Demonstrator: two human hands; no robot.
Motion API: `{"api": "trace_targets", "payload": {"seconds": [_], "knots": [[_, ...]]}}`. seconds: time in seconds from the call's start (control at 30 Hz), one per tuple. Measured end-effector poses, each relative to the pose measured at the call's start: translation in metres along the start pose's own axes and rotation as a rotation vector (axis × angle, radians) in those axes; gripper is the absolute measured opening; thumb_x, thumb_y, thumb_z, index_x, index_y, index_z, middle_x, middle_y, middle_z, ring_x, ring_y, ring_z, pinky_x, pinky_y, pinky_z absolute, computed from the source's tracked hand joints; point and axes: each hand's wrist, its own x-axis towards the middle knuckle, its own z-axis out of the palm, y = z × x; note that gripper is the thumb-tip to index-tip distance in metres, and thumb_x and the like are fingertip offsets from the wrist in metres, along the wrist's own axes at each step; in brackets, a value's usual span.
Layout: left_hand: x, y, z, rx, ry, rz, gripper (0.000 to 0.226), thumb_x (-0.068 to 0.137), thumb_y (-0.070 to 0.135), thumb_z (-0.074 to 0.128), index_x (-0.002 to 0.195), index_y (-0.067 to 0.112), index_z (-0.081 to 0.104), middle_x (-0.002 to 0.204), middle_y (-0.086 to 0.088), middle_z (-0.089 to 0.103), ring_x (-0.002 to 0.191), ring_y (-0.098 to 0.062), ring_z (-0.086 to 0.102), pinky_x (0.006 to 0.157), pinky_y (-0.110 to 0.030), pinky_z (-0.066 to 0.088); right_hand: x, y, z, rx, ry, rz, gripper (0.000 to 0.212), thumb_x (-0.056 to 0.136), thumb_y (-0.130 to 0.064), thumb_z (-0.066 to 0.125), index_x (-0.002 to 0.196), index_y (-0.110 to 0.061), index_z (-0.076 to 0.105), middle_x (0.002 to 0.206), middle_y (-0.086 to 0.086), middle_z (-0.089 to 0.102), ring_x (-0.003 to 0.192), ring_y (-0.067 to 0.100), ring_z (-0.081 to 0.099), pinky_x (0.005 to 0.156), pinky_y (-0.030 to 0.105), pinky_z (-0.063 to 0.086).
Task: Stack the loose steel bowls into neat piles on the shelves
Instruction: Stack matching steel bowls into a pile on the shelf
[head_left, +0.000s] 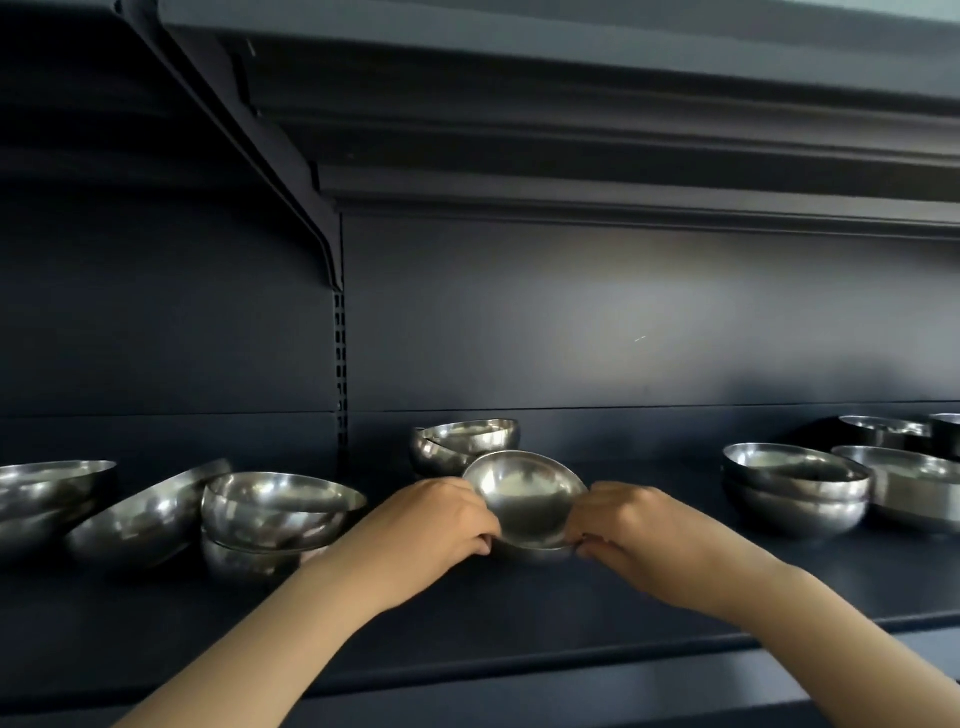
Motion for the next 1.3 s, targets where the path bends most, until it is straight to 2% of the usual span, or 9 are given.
{"api": "trace_targets", "payload": {"seconds": [0.27, 0.4, 0.6, 0.8, 0.97, 1.07, 1.17, 1.23, 1.3], "knots": [[0.086, 0.030, 0.023, -0.190, 0.024, -0.032, 0.016, 0.090, 0.024, 0.060, 0.098, 0.017, 0.072, 0.100, 0.001, 0.068, 0.095, -0.015, 0.059, 0.087, -0.037, 0.048, -0.035, 0.069, -0.033, -0.094, -0.002, 0.189, 0.012, 0.088, -0.015, 0.056, 0.093, -0.018, 0.067, 0.092, -0.012, 0.060, 0.085, 0.007, 0.053, 0.075, 0.016, 0.036], [0.116, 0.038, 0.041, -0.226, 0.018, -0.043, 0.012, 0.088, 0.023, 0.062, 0.092, 0.017, 0.071, 0.083, 0.006, 0.065, 0.079, -0.012, 0.056, 0.073, -0.027, 0.044, -0.042, 0.097, -0.031, -0.099, -0.026, 0.239, 0.010, 0.087, -0.014, 0.057, 0.089, -0.018, 0.067, 0.082, -0.019, 0.049, 0.074, 0.002, 0.046, 0.071, 0.016, 0.035], [0.140, 0.041, 0.057, -0.264, -0.003, -0.046, 0.011, 0.089, 0.021, 0.063, 0.091, 0.015, 0.071, 0.069, 0.014, 0.051, 0.066, -0.004, 0.047, 0.059, -0.015, 0.030, -0.047, 0.123, -0.022, -0.102, -0.039, 0.270, 0.011, 0.087, -0.014, 0.057, 0.091, -0.018, 0.067, 0.083, -0.018, 0.050, 0.075, 0.003, 0.047, 0.069, 0.014, 0.032], [0.148, 0.039, 0.066, -0.290, -0.014, -0.093, 0.013, 0.088, 0.020, 0.064, 0.096, 0.013, 0.071, 0.089, -0.001, 0.069, 0.078, -0.013, 0.058, 0.070, -0.025, 0.042, -0.042, 0.131, -0.017, -0.141, -0.116, 0.282, 0.013, 0.091, -0.018, 0.052, 0.094, -0.019, 0.064, 0.091, -0.013, 0.056, 0.079, 0.005, 0.048, 0.075, 0.019, 0.038], [0.151, 0.039, 0.071, -0.292, 0.025, -0.116, 0.015, 0.088, 0.018, 0.063, 0.099, 0.012, 0.072, 0.095, -0.005, 0.069, 0.086, -0.018, 0.060, 0.072, -0.028, 0.044, -0.039, 0.133, -0.020, -0.165, -0.164, 0.313, 0.012, 0.092, -0.019, 0.048, 0.091, -0.021, 0.061, 0.089, -0.015, 0.051, 0.082, 0.008, 0.050, 0.079, 0.023, 0.041], [0.145, 0.035, 0.063, -0.243, 0.059, -0.113, 0.021, 0.089, 0.017, 0.062, 0.109, 0.014, 0.068, 0.107, -0.003, 0.067, 0.097, -0.019, 0.059, 0.084, -0.033, 0.047, -0.030, 0.121, -0.028, -0.191, -0.189, 0.322, 0.014, 0.092, -0.024, 0.051, 0.098, -0.023, 0.063, 0.099, -0.011, 0.060, 0.092, 0.013, 0.057, 0.082, 0.025, 0.043], [0.128, 0.016, 0.040, -0.150, 0.177, -0.149, 0.026, 0.089, 0.018, 0.061, 0.114, 0.017, 0.065, 0.115, 0.001, 0.065, 0.106, -0.017, 0.058, 0.093, -0.032, 0.044, -0.005, 0.100, -0.040, -0.138, -0.054, 0.296, 0.012, 0.089, -0.022, 0.055, 0.096, -0.024, 0.065, 0.090, -0.009, 0.061, 0.085, 0.016, 0.058, 0.077, 0.027, 0.045], [0.112, -0.003, 0.020, -0.098, 0.257, -0.224, 0.027, 0.088, 0.019, 0.063, 0.115, 0.017, 0.066, 0.115, 0.002, 0.066, 0.107, -0.017, 0.058, 0.092, -0.026, 0.042, 0.024, 0.080, -0.043, -0.032, 0.085, 0.207, 0.008, 0.086, -0.018, 0.061, 0.091, -0.020, 0.067, 0.080, -0.012, 0.055, 0.074, 0.012, 0.052, 0.072, 0.025, 0.044], [0.093, -0.023, 0.003, -0.078, 0.309, -0.313, 0.024, 0.086, 0.018, 0.064, 0.110, 0.017, 0.069, 0.109, 0.001, 0.068, 0.103, -0.017, 0.060, 0.089, -0.025, 0.043, 0.060, 0.058, -0.040, 0.056, 0.170, 0.123, 0.008, 0.084, -0.013, 0.064, 0.091, -0.015, 0.068, 0.081, -0.011, 0.058, 0.073, 0.010, 0.052, 0.073, 0.024, 0.044]]}}
